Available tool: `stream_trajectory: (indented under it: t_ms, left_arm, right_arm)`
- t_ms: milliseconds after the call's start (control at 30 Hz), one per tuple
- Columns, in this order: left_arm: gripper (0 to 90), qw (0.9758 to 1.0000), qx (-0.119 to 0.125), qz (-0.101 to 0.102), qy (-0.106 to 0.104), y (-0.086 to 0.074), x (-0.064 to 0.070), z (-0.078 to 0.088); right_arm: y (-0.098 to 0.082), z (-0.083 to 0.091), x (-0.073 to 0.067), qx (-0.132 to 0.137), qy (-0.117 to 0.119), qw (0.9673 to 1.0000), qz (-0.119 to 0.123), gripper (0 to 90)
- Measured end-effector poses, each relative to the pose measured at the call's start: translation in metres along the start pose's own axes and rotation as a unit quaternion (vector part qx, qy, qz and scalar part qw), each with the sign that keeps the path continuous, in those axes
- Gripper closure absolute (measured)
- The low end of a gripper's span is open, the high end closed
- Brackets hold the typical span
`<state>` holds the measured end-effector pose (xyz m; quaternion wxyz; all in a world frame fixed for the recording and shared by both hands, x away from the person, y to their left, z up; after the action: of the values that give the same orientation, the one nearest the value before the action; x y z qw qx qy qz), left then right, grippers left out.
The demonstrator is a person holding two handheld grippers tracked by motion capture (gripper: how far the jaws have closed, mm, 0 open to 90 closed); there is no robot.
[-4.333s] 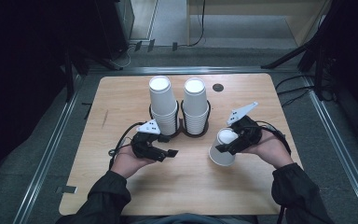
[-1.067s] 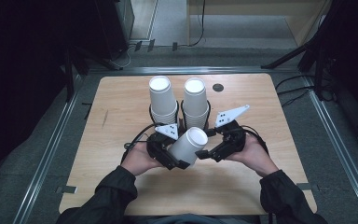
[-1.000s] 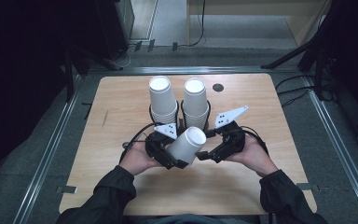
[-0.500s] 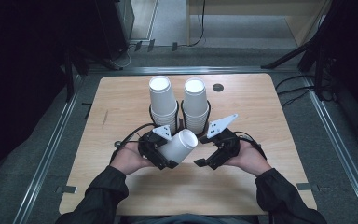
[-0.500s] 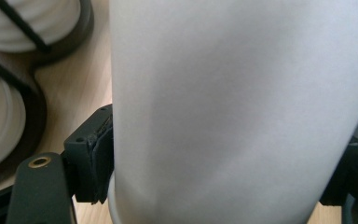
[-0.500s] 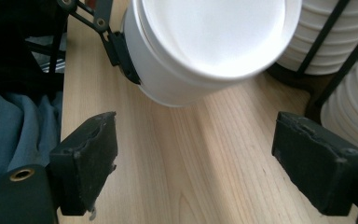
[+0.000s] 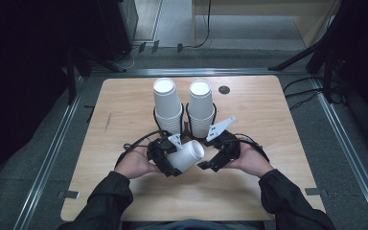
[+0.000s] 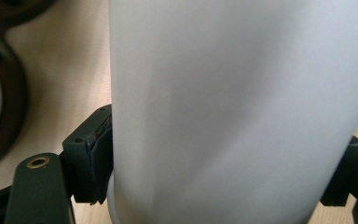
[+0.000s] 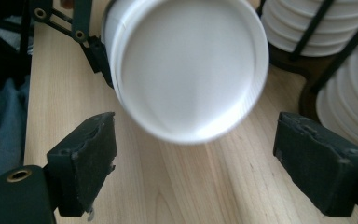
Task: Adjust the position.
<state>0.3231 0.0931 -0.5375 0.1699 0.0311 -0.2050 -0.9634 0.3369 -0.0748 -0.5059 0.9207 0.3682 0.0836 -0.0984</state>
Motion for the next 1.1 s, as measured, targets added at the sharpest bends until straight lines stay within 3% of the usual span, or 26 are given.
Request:
stream_trajectory:
  t_ms: [167,367,400,467,600,667,733,900,1100]
  left_arm:
    - [17.7,0.9998,-0.008,-0.014,-0.007,0.005,0.007,-0.004]
    - [16.5,0.9995,-0.018,-0.020,-0.016,0.010,0.014,-0.006]
    - [16.4,0.9993,-0.022,-0.020,-0.023,0.010,0.015,-0.007]
    - [16.3,0.9991,-0.025,-0.020,-0.027,0.009,0.016,-0.007]
    - [12.6,0.9992,-0.011,-0.036,-0.010,0.007,0.016,-0.005]
    - [8.3,0.9991,0.002,-0.040,0.016,0.008,0.015,-0.003]
    - [0.0,0.9997,0.011,-0.023,0.006,0.009,0.014,-0.001]
    - [0.0,0.9990,0.034,-0.025,0.015,0.011,0.014,0.004]
    - [0.0,0.9977,0.060,-0.029,0.011,0.008,0.013,0.014]
  right_arm:
    - [0.006,-0.008,-0.007,-0.011,0.012,0.9994,0.030,13.4]
    - [0.014,-0.016,-0.012,-0.019,0.018,0.9985,0.048,13.6]
    - [0.016,-0.019,-0.014,-0.026,0.029,0.9980,0.050,18.5]
    - [0.016,-0.019,-0.014,-0.031,0.028,0.9976,0.056,19.5]
    - [0.017,-0.017,-0.016,-0.035,0.041,0.9970,0.056,22.9]
    - [0.018,-0.014,-0.017,-0.028,0.045,0.9970,0.056,24.3]
    - [0.018,-0.012,-0.017,-0.028,0.041,0.9975,0.051,24.5]
    - [0.014,-0.010,-0.014,-0.034,0.039,0.9975,0.049,24.6]
    - [0.010,0.003,-0.012,-0.018,0.035,0.9987,0.032,24.6]
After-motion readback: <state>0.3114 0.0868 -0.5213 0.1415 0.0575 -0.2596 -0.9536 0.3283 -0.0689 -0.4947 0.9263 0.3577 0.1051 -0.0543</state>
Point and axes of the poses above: each handheld gripper's, and its own axes: z roughly backward along the jaws, y roughly out of its top, x roughly to its right, the point moved 5 cm from there along -z, roughly forward along the jaws, and after that the axes turned 7 degrees about y, right-handed, at the moved point
